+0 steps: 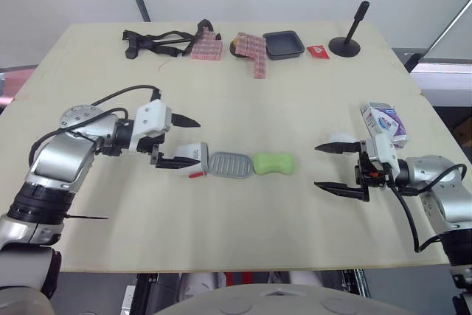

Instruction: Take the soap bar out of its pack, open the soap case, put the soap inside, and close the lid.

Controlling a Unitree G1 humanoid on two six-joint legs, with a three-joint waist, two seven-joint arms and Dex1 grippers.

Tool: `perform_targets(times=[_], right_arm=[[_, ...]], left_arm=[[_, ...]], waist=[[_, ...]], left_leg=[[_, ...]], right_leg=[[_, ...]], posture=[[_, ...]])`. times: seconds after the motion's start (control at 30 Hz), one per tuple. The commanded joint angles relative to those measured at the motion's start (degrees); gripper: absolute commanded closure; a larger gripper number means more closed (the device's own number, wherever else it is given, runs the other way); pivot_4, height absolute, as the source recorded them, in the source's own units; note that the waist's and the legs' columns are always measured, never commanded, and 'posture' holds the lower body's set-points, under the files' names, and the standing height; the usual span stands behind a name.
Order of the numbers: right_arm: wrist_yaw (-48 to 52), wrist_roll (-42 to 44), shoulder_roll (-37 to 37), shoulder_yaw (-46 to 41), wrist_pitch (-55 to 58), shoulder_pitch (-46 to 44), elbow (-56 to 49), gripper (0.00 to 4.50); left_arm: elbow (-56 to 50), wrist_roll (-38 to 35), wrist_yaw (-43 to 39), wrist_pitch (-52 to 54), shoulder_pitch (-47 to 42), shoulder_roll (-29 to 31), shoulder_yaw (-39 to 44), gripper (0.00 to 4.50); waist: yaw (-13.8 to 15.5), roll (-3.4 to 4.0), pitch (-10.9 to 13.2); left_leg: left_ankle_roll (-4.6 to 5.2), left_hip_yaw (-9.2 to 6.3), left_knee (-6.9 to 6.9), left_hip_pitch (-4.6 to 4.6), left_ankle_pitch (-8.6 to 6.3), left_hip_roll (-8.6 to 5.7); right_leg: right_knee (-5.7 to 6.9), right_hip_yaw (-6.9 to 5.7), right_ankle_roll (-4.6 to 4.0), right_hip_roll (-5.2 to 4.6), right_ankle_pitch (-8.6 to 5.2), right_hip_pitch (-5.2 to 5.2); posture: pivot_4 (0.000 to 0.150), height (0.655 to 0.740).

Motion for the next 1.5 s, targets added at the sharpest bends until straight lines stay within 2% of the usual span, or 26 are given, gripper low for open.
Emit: perform_targets(times=[0.03, 0.17, 0.37, 0.43, 0.57, 0.8, 1.1, 1.5], right_arm=[[-2.02, -1.47, -2.91, 1.85, 5.24, -3.14, -6.38, 0.00], [-4.45, -6.06, -5.91, 7.10, 11.75, -7.56, -13.64, 0.00], [-8.89, -14.83, -6.82, 16.29, 20.39, -15.93, -19.25, 0.00], [-10.22, -15.87, -5.94, 18.96, 26.34, -19.01, -20.53, 0.00], [-12.09, -17.49, -3.21, 24.52, 37.29, -25.83, -22.22, 0.00], [-14.01, -18.03, -0.14, 28.85, 44.59, -30.66, -22.91, 0.00], [-12.89, -19.31, -1.19, 33.40, 44.89, -31.45, -22.74, 0.00], [-16.25, -23.16, 2.18, 37.83, 44.46, -31.17, -18.22, 0.00]], left_arm=[[-8.80, -6.36, 4.98, 0.80, 9.77, -2.26, 8.22, 0.00], [-11.86, -6.20, 6.89, -4.35, 23.49, -4.57, 14.92, 0.00], [-11.14, -5.83, 7.37, -11.13, 34.08, -6.86, 21.48, 0.00], [-10.63, -5.71, 6.84, -12.31, 35.95, -6.81, 22.13, 0.00], [-7.50, -6.00, 6.94, -12.35, 35.72, -5.67, 23.59, 0.00], [-0.97, -5.04, 3.42, -14.68, 32.25, -2.76, 22.94, 0.00], [-0.11, -3.96, 1.91, -14.69, 29.33, -2.02, 19.48, 0.00], [-0.50, -3.95, 1.29, -15.15, 28.52, -2.19, 18.38, 0.00]], waist=[[-0.16, 0.01, 0.00], [-0.15, -0.03, 0.02], [-0.18, -0.17, 0.08], [-0.42, -0.17, 0.08], [-0.87, -0.16, 0.08], [-0.61, -0.16, 0.08], [-0.64, -0.16, 0.08], [-0.63, -0.16, 0.08]], left_leg=[[-0.01, 0.00, -0.01, -0.02, -0.02, 0.00], [-0.06, 0.00, -0.15, 0.00, -0.05, 0.08], [-0.21, -0.08, -0.36, 0.17, 0.04, 0.13], [-0.27, -0.07, -0.48, 0.21, 0.10, 0.13], [-0.38, -0.06, -0.72, 0.31, 0.25, 0.14], [-0.47, -0.04, -0.93, 0.62, 0.36, 0.14], [-0.49, 0.00, -0.95, 0.72, 0.37, 0.15], [-0.51, 0.07, -0.94, 0.46, 0.38, 0.16]], right_leg=[[-0.05, 0.02, 0.01, 0.01, 0.00, 0.00], [-0.26, 0.00, 0.03, 0.13, 0.01, 0.06], [-0.47, -0.37, 0.02, -0.04, 0.01, 0.07], [-0.49, -0.32, 0.01, -0.09, 0.01, 0.06], [-0.44, -0.22, 0.01, 0.07, 0.00, 0.04], [-0.24, -0.34, 0.01, 0.16, 0.00, -0.09], [-0.17, -0.32, 0.00, 0.16, 0.00, -0.09], [-0.10, -0.19, 0.00, 0.22, 0.00, -0.07]], posture=[[0.150, 0.7400], [0.150, 0.7400], [0.150, 0.7400], [0.150, 0.7400], [0.150, 0.7400], [0.150, 0.7400], [0.150, 0.7400], [0.150, 0.7400]])
